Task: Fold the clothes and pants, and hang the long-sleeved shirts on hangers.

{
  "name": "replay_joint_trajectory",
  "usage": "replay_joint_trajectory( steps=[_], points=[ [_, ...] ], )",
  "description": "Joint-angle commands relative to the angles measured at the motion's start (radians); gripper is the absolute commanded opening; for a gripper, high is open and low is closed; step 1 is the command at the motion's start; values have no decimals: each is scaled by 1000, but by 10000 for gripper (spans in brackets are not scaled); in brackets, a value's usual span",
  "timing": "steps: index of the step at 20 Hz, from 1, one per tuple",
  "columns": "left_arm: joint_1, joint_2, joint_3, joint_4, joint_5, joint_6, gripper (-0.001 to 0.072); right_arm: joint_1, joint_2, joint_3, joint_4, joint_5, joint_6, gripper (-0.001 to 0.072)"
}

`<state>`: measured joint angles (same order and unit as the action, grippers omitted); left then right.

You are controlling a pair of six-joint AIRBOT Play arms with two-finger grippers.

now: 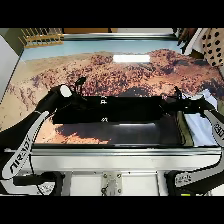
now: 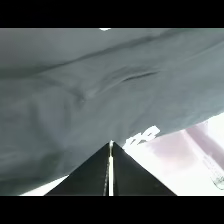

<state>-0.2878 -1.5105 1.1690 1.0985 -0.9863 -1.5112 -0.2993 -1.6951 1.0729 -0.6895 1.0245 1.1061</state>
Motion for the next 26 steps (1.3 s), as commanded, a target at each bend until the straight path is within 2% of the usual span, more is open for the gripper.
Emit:
replay_joint_trajectory(
  steps=[1, 3, 6, 8, 11, 13, 19, 26],
  points=[
    [-60, -68, 85, -3, 18, -17, 10, -16, 37, 9, 14, -7, -4, 12],
    [-96, -138, 173, -2, 18, -40, 10, -44, 99, 53, -111, 49, 60, 11],
    [-150, -250, 297, -3, 19, -58, 10, -60, 190, 191, -351, 211, 159, 12],
    [-187, -331, 390, -3, 11, -61, 10, -38, 233, 293, -428, 293, 195, 12],
    [-246, -446, 530, -13, -7, -79, 10, 32, 257, 432, -456, 409, 248, 12],
    [-275, -518, 617, -90, -23, -78, 10, 100, 257, 517, -456, 464, 261, 12],
    [-334, -679, 798, -105, -120, -79, 10, 298, 256, 696, -524, 473, 304, 12],
    [-313, -676, 819, -103, -141, -95, 10, 414, 256, 742, -530, 457, 328, 12]
  ],
)
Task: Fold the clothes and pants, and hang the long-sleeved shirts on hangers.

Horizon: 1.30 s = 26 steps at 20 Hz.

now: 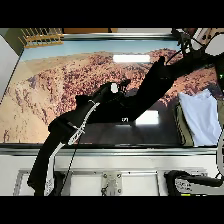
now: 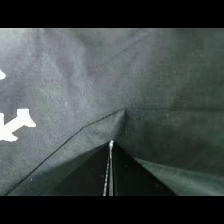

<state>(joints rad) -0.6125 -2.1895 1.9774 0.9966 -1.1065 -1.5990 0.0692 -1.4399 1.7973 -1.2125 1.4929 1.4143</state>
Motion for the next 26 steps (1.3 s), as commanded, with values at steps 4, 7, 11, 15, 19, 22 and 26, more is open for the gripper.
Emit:
replay_joint_trajectory(
  steps=[4, 7, 11, 15, 19, 22, 26],
  points=[
    [113, 82, 11, 9, -46, -6, 9, 117, -3, 18, -6, -59, 63, 12],
    [233, 161, 11, 51, -80, -6, 10, 200, -18, 19, -6, -126, 126, 12],
    [407, 266, 11, 85, -149, -3, 10, 341, -89, 19, 65, -262, 207, 12],
    [568, 357, 11, 85, -196, 23, 10, 484, -212, 19, 164, -447, 235, 12],
    [687, 426, 10, 85, -221, 26, 10, 612, -381, 19, 233, -650, 235, 13],
    [735, 452, 10, 84, -223, 28, 10, 697, -518, 28, 320, -840, 232, 199],
    [752, 459, 10, 85, -226, 33, 10, 724, -579, 74, 536, -830, 4, 695]
  ],
)
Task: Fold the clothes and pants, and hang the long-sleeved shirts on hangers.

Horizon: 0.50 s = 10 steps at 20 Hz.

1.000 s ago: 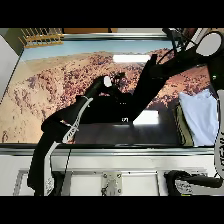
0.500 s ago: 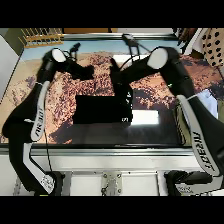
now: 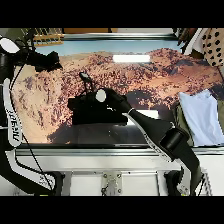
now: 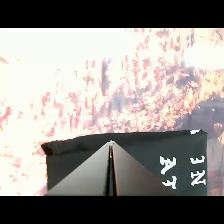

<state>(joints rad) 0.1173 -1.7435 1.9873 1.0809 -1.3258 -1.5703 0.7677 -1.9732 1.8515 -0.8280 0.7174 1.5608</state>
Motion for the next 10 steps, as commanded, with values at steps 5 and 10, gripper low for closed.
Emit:
replay_joint_trajectory(
  steps=[5, 10],
  points=[
    [19, 132, -151, 0, 65, 57, 10, -132, 165, -132, -101, 52, -163, 520],
    [-28, 335, -553, -2, 135, 93, 10, -457, 410, -555, -230, 232, -162, 521]
  ],
)
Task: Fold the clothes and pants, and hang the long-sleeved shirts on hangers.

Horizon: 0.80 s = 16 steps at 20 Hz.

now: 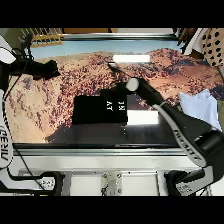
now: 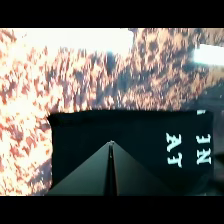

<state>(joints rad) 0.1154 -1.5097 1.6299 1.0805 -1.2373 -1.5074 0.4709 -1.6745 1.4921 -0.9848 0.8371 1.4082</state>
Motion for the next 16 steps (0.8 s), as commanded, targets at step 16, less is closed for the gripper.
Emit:
replay_joint_trajectory(
  steps=[16],
  points=[
    [-255, 222, -517, -10, 220, 34, 10, -172, -162, -297, 652, 18, -287, 646]
  ],
)
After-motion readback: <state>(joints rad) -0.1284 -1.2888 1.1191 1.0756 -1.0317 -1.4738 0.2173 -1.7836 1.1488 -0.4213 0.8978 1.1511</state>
